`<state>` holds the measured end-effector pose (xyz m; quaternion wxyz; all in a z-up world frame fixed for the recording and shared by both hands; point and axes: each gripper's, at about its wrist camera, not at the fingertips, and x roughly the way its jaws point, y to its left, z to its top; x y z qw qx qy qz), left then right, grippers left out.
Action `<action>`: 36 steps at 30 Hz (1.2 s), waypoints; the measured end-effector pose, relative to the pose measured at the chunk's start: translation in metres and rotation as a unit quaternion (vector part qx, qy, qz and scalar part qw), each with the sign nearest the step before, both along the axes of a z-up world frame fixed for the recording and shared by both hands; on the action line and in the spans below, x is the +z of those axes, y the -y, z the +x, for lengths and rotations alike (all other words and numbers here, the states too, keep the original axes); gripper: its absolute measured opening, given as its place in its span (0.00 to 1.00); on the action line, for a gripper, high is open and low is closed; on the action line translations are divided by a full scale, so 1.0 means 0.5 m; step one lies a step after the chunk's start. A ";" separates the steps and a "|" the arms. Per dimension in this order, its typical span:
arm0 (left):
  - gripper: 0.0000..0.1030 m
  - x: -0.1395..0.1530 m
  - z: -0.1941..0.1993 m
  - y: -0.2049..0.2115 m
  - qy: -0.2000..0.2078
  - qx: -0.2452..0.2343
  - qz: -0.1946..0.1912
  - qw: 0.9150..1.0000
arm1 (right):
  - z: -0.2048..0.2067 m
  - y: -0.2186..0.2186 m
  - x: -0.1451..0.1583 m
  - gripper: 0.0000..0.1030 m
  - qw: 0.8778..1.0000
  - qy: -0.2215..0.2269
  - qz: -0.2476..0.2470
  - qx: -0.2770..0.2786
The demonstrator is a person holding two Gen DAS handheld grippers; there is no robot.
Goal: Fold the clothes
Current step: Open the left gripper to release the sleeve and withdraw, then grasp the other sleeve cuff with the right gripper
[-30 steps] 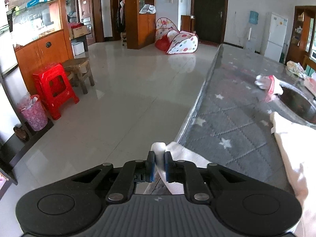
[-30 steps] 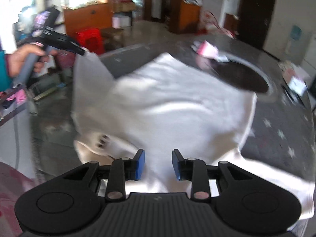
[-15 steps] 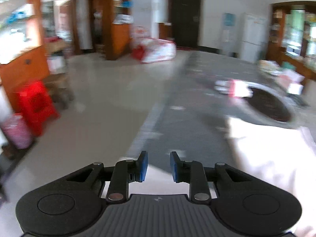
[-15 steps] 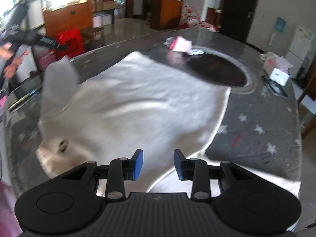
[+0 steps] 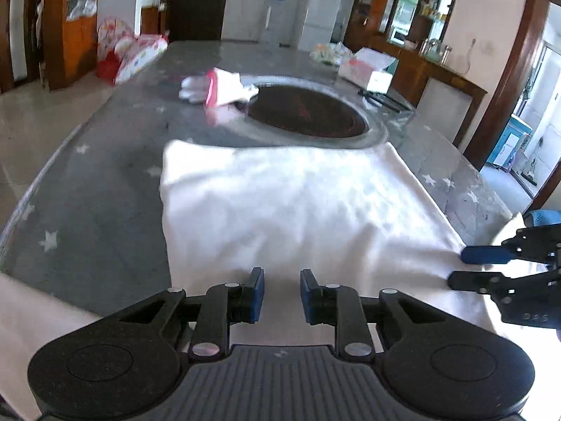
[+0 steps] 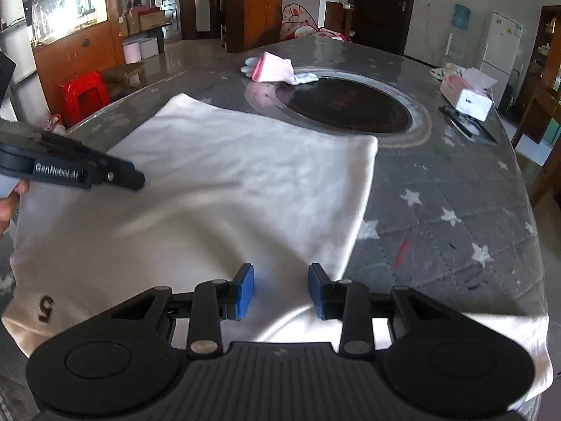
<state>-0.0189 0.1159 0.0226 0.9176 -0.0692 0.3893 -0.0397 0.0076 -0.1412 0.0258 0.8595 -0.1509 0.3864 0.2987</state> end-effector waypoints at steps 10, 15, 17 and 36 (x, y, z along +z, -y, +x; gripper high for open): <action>0.25 0.018 0.030 -0.064 -0.001 0.032 -0.019 0.999 | 0.022 -0.007 0.021 0.34 1.000 0.012 0.003 0.006; 0.26 0.022 0.083 -0.052 -0.003 0.025 -0.007 1.000 | 0.062 -0.037 0.016 0.35 1.000 0.008 0.006 0.007; 0.26 0.014 0.108 -0.064 -0.013 0.039 -0.005 0.999 | 0.079 -0.047 0.010 0.35 1.000 0.005 0.003 0.006; 0.41 0.008 0.190 -0.097 -0.015 0.065 0.003 0.998 | 0.226 -0.049 -0.001 0.44 0.999 -0.001 0.025 -0.043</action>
